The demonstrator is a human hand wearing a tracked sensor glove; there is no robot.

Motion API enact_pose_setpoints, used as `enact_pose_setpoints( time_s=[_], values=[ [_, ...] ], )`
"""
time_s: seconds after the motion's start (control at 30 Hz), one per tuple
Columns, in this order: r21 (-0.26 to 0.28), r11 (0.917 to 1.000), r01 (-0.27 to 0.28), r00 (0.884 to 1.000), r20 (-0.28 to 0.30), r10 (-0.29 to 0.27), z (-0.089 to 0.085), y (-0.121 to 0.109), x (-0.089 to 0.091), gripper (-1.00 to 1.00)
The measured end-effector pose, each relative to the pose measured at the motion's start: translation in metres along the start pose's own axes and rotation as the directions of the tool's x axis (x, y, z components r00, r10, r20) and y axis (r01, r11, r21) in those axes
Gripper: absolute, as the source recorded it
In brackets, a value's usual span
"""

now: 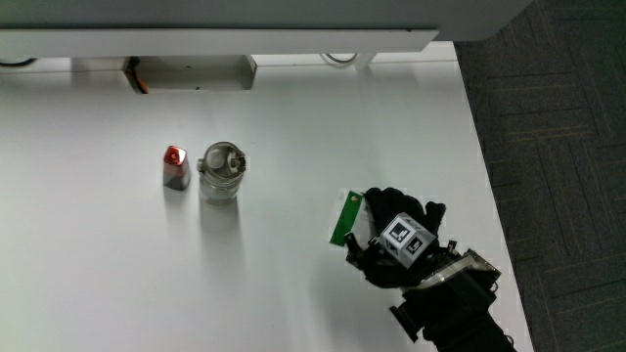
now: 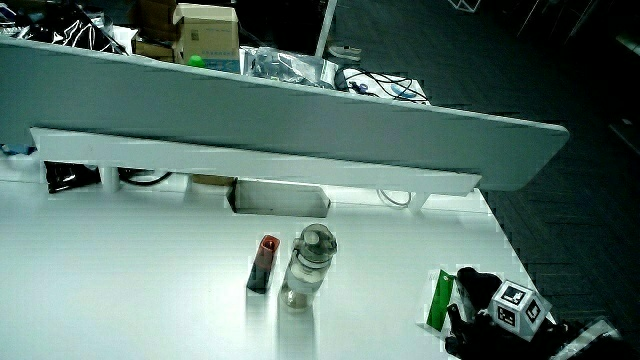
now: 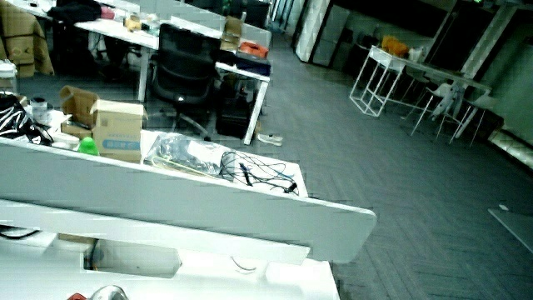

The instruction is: Place medicine

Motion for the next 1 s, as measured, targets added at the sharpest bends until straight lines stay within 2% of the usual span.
enact_pose_setpoints(
  time_s=[0.07,0.2,0.33,0.4,0.43,0.47,0.5,0.53,0.57,0.6,0.67,0.7,0.73,0.77,0.8,0.83,0.9,0.93,0.97,1.0],
  values=[
    [-0.030,0.9993,0.022,1.000,-0.011,-0.022,-0.003,0.002,0.006,0.00],
    [-0.112,0.9926,0.046,0.998,-0.033,-0.050,-0.031,0.014,0.014,0.00],
    [-0.205,0.9773,0.054,0.995,-0.066,-0.069,-0.062,0.024,0.018,0.00],
    [-0.229,0.9712,0.065,0.995,-0.053,-0.079,-0.078,0.034,0.014,0.00],
    [-0.256,0.9625,0.091,0.995,-0.023,-0.100,-0.090,0.042,0.013,0.00],
    [-0.244,0.9684,0.052,0.996,-0.053,-0.067,-0.082,0.042,0.009,0.00],
    [-0.264,0.9628,0.058,0.996,-0.048,-0.073,-0.088,0.047,0.007,0.00],
    [-0.279,0.9591,0.047,0.996,-0.063,-0.067,-0.085,0.049,0.005,0.00],
    [-0.296,0.9549,0.025,0.996,-0.078,-0.050,-0.090,0.054,0.003,0.00],
    [-0.301,0.9534,0.021,0.995,-0.083,-0.048,-0.091,0.056,0.001,0.00],
    [-0.322,0.9469,0.009,0.996,-0.082,-0.037,-0.094,0.060,-0.001,0.00],
    [-0.338,0.9409,0.018,0.996,-0.073,-0.045,-0.097,0.062,-0.001,0.00],
    [-0.334,0.9424,0.014,0.997,-0.071,-0.040,-0.095,0.062,-0.001,0.00],
    [-0.353,0.9355,0.001,0.996,-0.081,-0.032,-0.099,0.065,-0.001,0.00],
    [-0.361,0.9326,0.004,0.996,-0.085,-0.037,-0.101,0.066,0.000,0.00],
    [-0.358,0.9336,0.011,0.996,-0.084,-0.043,-0.100,0.065,0.001,0.00],
    [-0.391,0.9201,0.013,0.995,-0.090,-0.052,-0.106,0.068,0.001,0.00],
    [-0.383,0.9238,0.007,0.994,-0.094,-0.046,-0.106,0.068,0.001,0.00],
    [-0.393,0.9194,0.002,0.995,-0.095,-0.042,-0.106,0.068,0.000,0.00],
    [-0.385,0.9228,0.001,0.994,-0.097,-0.042,-0.108,0.068,-0.001,0.00]
  ],
)
